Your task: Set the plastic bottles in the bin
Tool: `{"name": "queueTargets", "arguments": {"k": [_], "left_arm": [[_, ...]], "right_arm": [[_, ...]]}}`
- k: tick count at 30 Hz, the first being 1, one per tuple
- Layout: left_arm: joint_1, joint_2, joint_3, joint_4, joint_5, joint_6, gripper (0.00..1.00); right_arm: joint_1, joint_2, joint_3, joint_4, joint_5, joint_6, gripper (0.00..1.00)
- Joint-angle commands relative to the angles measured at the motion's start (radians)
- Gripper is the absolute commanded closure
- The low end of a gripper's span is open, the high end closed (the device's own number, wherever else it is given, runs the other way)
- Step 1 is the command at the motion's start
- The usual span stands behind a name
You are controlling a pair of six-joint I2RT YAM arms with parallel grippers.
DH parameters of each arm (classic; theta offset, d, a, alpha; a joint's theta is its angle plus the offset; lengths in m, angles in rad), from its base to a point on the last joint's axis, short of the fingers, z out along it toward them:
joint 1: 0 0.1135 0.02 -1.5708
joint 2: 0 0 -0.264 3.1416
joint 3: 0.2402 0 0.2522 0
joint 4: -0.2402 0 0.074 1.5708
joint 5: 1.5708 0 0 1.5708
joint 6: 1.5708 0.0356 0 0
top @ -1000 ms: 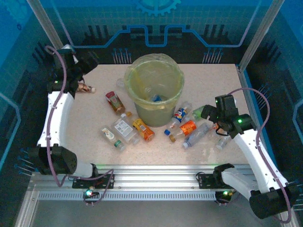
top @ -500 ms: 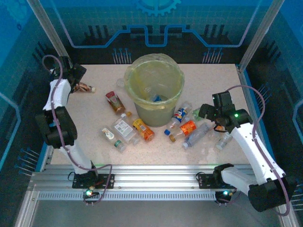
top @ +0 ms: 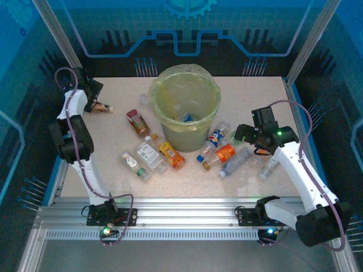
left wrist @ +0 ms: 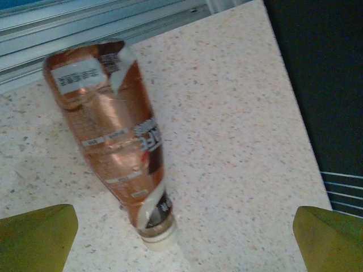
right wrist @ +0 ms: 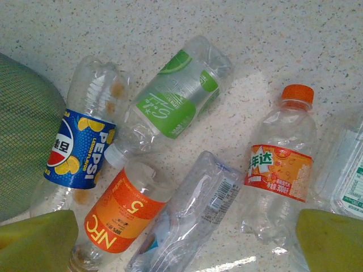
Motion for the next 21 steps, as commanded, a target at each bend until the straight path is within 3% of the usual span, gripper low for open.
{"name": "queueTargets", "arguments": {"k": [1, 21], "left_arm": [[0.02, 0.041, 0.043, -0.042, -0.038, -0.045, 0.01], [0.022, 0.305, 0.282, -0.117, -0.025, -0.055, 0.01]], "right_arm": [[-0.01, 0.011, 0.017, -0.019, -0.02, 0.001, 0.0], [0.008, 0.09, 0.052, -0.029, 0.036, 0.001, 0.0]]}}
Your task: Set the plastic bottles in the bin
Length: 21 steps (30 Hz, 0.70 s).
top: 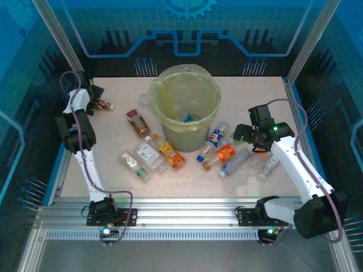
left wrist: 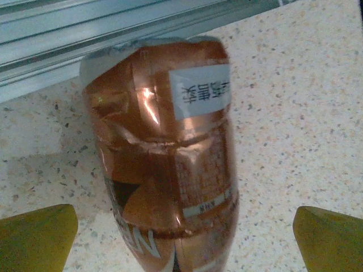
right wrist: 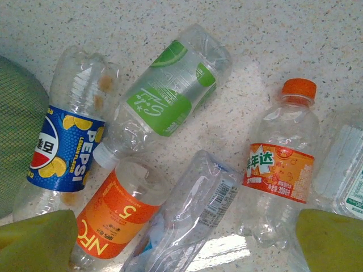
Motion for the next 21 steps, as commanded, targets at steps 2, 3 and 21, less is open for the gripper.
{"name": "queueTargets", "arguments": {"k": [2, 3, 21], "left_arm": [[0.003, 0.042, 0.046, -0.045, -0.012, -0.024, 0.01], [0.002, 0.048, 0.05, -0.05, -0.014, -0.027, 0.01], [-0.021, 0.077, 0.013, -0.038, 0.003, -0.022, 0.57]], "right_arm": [[0.012, 0.024, 0.039, -0.024, 0.03, 0.001, 0.0], [0.015, 0.027, 0.043, -0.024, 0.032, -0.001, 0.0], [0.055, 0.032, 0.09, -0.067, 0.094, 0.004, 0.0]]}}
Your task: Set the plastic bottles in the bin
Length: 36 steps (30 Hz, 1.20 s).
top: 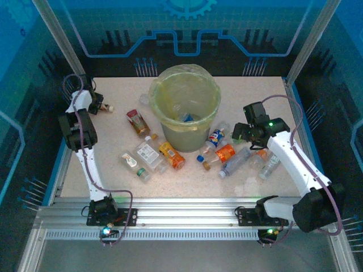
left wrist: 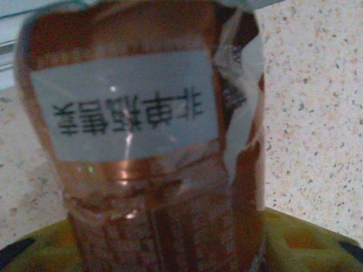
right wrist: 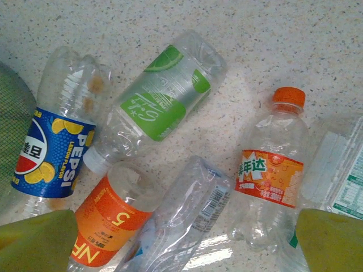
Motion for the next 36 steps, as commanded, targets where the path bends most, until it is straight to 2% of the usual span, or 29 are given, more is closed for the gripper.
{"name": "queueTargets", "arguments": {"k": [1, 6, 10, 17, 26, 36], "left_arm": [[-0.017, 0.006, -0.024, -0.005, 0.032, 0.002, 0.6], [-0.03, -0.07, -0.055, 0.004, 0.053, 0.045, 0.68], [-0.045, -0.193, -0.143, 0.027, 0.071, 0.084, 0.72], [-0.095, -0.397, -0.295, 0.047, 0.079, 0.174, 0.75], [-0.138, -0.599, -0.502, 0.104, 0.106, 0.253, 0.77], [-0.139, -0.801, -0.511, 0.064, 0.139, 0.371, 0.77]], "right_arm": [[0.014, -0.027, 0.046, -0.03, 0.023, 0.004, 0.0], [0.017, -0.063, 0.051, -0.027, 0.024, 0.0, 0.0], [0.016, -0.095, 0.034, -0.013, 0.017, -0.02, 0.0], [0.015, -0.127, 0.027, -0.029, -0.025, -0.05, 0.0], [0.014, -0.121, 0.053, -0.032, -0.15, -0.065, 0.0], [0.014, -0.119, 0.059, -0.035, -0.19, -0.025, 0.0]]}}
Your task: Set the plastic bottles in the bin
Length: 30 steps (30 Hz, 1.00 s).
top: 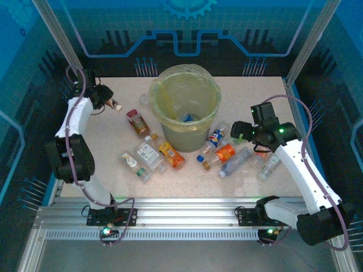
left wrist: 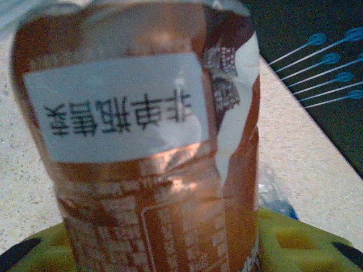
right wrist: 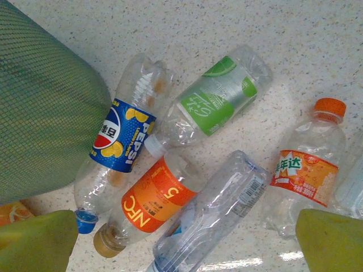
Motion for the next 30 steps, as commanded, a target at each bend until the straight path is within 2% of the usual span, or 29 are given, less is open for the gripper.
{"name": "queueTargets", "arguments": {"k": [1, 7, 19, 24, 30], "left_arm": [[-0.003, -0.102, 0.015, -0.016, 0.038, 0.07, 0.77], [-0.047, -0.195, 0.086, -0.06, 0.069, 0.135, 0.77], [-0.25, -0.346, 0.146, 0.031, 0.12, 0.197, 0.77], [-0.364, -0.324, 0.167, 0.1, 0.141, 0.217, 0.77], [-0.496, -0.229, 0.237, 0.113, 0.185, 0.302, 0.73]], "right_arm": [[0.015, 0.002, 0.02, -0.021, -0.042, 0.024, 0.0], [0.015, -0.016, -0.03, 0.003, -0.038, 0.046, 0.0], [0.015, -0.01, -0.067, 0.033, -0.02, 0.059, 0.0], [0.015, -0.014, -0.081, 0.031, -0.017, 0.072, 0.0], [0.017, -0.046, -0.107, 0.018, 0.003, 0.098, 0.0]]}}
